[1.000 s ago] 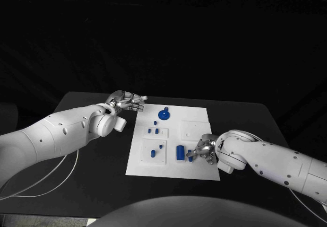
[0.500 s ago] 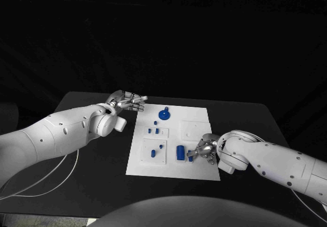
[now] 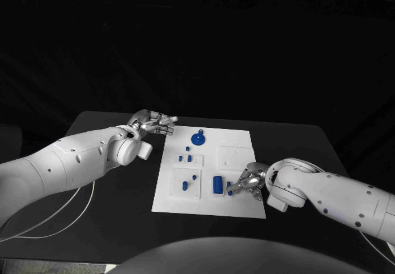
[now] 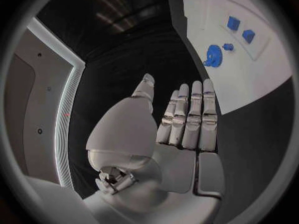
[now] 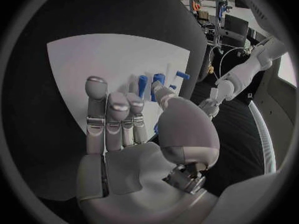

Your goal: Assemble the parts on the task board

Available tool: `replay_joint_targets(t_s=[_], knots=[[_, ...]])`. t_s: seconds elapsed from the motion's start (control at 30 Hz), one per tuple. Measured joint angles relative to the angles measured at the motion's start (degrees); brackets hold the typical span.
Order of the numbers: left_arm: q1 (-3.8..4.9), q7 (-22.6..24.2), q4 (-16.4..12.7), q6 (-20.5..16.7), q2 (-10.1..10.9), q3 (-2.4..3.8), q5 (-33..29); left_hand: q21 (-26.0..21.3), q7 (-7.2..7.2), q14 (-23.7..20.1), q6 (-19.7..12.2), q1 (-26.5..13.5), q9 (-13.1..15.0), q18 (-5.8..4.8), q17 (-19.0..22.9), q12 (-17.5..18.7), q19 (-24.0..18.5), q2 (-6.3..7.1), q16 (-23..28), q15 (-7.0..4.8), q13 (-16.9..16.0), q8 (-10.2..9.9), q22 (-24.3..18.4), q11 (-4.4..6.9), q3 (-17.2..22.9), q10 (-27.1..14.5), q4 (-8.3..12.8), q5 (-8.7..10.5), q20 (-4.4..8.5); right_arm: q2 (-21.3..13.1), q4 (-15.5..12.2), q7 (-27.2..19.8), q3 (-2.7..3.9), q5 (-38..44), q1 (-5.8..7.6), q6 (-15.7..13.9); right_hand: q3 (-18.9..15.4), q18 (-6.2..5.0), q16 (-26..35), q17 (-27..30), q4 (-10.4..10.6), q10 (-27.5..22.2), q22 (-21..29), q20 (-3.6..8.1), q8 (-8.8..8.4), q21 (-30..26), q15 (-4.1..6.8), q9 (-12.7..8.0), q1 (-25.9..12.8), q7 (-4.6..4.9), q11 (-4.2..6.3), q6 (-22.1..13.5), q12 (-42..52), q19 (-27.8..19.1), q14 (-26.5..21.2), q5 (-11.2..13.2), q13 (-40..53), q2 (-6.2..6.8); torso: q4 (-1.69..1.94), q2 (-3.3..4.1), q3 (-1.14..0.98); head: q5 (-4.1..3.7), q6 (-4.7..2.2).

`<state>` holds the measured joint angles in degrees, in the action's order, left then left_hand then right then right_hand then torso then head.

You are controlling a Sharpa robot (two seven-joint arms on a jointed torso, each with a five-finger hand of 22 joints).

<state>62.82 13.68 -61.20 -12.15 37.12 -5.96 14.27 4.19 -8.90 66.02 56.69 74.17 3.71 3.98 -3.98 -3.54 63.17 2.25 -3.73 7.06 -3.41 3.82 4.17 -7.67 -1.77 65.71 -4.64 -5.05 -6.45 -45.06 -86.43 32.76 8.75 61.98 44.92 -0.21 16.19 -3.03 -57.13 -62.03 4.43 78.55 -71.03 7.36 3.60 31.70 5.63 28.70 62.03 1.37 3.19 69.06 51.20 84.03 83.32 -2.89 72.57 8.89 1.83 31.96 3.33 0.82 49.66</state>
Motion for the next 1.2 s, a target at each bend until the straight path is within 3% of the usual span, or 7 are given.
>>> replay_joint_targets(t_s=[0.23, 0.33, 0.5, 0.57, 0.67, 0.97, 1.2], knots=[[0.00, -0.06, 0.00, 0.01, 0.03, 0.00, 0.01, 0.00, 0.00, 0.00, 0.00, 0.00, 0.00, 0.00, 0.00, 0.00, 0.00, 0.00, 0.00, 0.00, 0.00, 0.00, 0.00, 0.00, 0.00, 0.00, 0.00, 0.00, 0.00, -0.69, -0.75, -0.64, 0.00, -0.39, -0.15, 1.18, -0.06, 0.01, 0.00, -0.19, 0.06, 0.00, 0.01, 0.00, 0.00, 0.00, 0.00, 0.03, 0.97, -0.29, 0.00, 0.30, -0.22, 0.00, 0.00, 0.00, 0.05, -0.10, 0.01, 0.00, 0.02, -0.01, -0.01], [0.00, -0.08, 0.00, 0.01, 0.05, 0.00, 0.02, 0.00, 0.00, 0.00, 0.00, 0.00, 0.00, 0.00, 0.00, 0.00, 0.00, 0.00, 0.00, 0.00, 0.00, 0.00, 0.00, 0.00, 0.00, 0.00, 0.00, 0.00, 0.00, -0.87, -0.90, -0.76, 0.01, -0.49, -0.26, 1.94, 0.69, 0.00, 0.00, -0.19, -0.86, 0.00, 0.01, 0.00, 0.00, 0.00, 0.00, 0.20, 2.43, -0.50, 0.00, 0.50, -0.22, 0.00, 0.00, 0.00, 0.05, -0.46, 0.04, -0.01, 0.02, -0.01, 0.02], [0.00, -0.11, 0.01, 0.02, 0.08, 0.00, 0.02, 0.00, 0.00, 0.00, 0.00, 0.00, 0.00, 0.00, 0.00, 0.00, 0.00, 0.00, 0.00, 0.00, 0.00, 0.00, 0.00, 0.00, 0.00, 0.00, 0.00, 0.00, 0.00, -0.95, -0.93, -0.78, 0.01, -0.49, -0.44, 2.83, 1.92, 0.01, 0.00, -0.19, -4.08, 0.12, 0.01, 0.00, 0.00, 0.00, 0.21, 0.75, 4.42, -0.99, 0.12, 1.40, -0.22, 0.00, 0.21, 0.00, 0.05, -3.25, 0.05, -0.02, 0.05, -0.02, 0.03], [0.00, -0.11, 0.01, 0.02, 0.08, 0.00, 0.02, 0.00, 0.00, 0.00, 0.00, 0.00, 0.00, 0.00, 0.00, 0.00, 0.00, 0.00, 0.00, 0.00, 0.00, 0.00, 0.00, 0.00, 0.00, 0.00, 0.00, 0.00, 0.00, -0.92, -0.90, -0.76, 0.00, -0.44, -0.50, 2.88, 2.10, 0.00, 0.22, -0.19, -6.90, 0.20, 0.03, 0.00, 0.00, 0.00, 0.21, 1.62, 2.92, -1.00, 0.20, 1.41, -0.22, 0.00, 0.21, 0.00, 0.05, -4.88, 0.05, -0.02, 0.05, -0.02, 0.03], [0.00, -0.12, 0.01, 0.03, 0.10, 0.00, 0.02, 0.00, 0.00, 0.00, 0.00, 0.00, 0.00, 0.00, 0.00, 0.00, 0.00, 0.00, 0.00, 0.00, 0.00, 0.00, 0.00, 0.00, 0.00, 0.00, 0.00, 0.00, 0.00, -0.79, -0.83, -0.65, 0.00, -0.37, -0.59, 2.85, 2.34, 0.00, 0.22, -0.24, -8.84, 0.20, 0.14, 0.00, 0.00, 0.00, 0.22, 2.19, 1.83, -1.00, 0.20, 1.41, -0.22, 0.00, 0.23, 0.00, 0.05, -5.97, 0.07, -0.02, 0.06, -0.02, 0.04], [0.00, -0.13, 0.00, 0.04, 0.11, 0.00, 0.02, 0.00, 0.00, 0.00, 0.00, 0.00, 0.00, 0.00, 0.00, 0.00, 0.00, 0.00, 0.00, 0.00, 0.00, 0.00, 0.00, 0.00, 0.00, 0.00, 0.00, 0.00, 0.00, -0.12, -0.20, -0.30, 0.00, -0.29, -0.75, 2.05, 2.43, 0.00, 0.22, -0.29, -8.83, 0.40, 0.19, 0.00, 0.00, 0.00, 0.41, 2.82, 0.14, -1.00, 0.40, 1.41, -0.22, 0.00, 0.41, 0.00, 0.04, -7.63, 0.07, 0.01, 0.04, 0.03, 0.11], [0.00, -0.14, 0.00, 0.06, 0.10, 0.00, 0.02, 0.00, 0.00, 0.00, 0.00, -0.25, 0.00, -0.01, 0.00, 0.00, 0.00, -0.26, 0.00, 0.00, 0.00, 0.00, 0.00, 0.00, 0.00, 0.00, 0.00, 0.00, 0.00, 0.50, 0.51, 0.09, -0.01, -0.29, -0.80, 1.63, 2.33, 0.00, 0.22, -0.38, -8.95, 0.40, 0.31, 0.00, 0.00, 0.00, 0.41, 3.34, -0.81, -1.00, 0.40, 1.41, -0.22, 0.00, 0.41, 0.00, 0.04, -7.69, 0.05, 0.01, 0.04, 0.05, 0.18]])
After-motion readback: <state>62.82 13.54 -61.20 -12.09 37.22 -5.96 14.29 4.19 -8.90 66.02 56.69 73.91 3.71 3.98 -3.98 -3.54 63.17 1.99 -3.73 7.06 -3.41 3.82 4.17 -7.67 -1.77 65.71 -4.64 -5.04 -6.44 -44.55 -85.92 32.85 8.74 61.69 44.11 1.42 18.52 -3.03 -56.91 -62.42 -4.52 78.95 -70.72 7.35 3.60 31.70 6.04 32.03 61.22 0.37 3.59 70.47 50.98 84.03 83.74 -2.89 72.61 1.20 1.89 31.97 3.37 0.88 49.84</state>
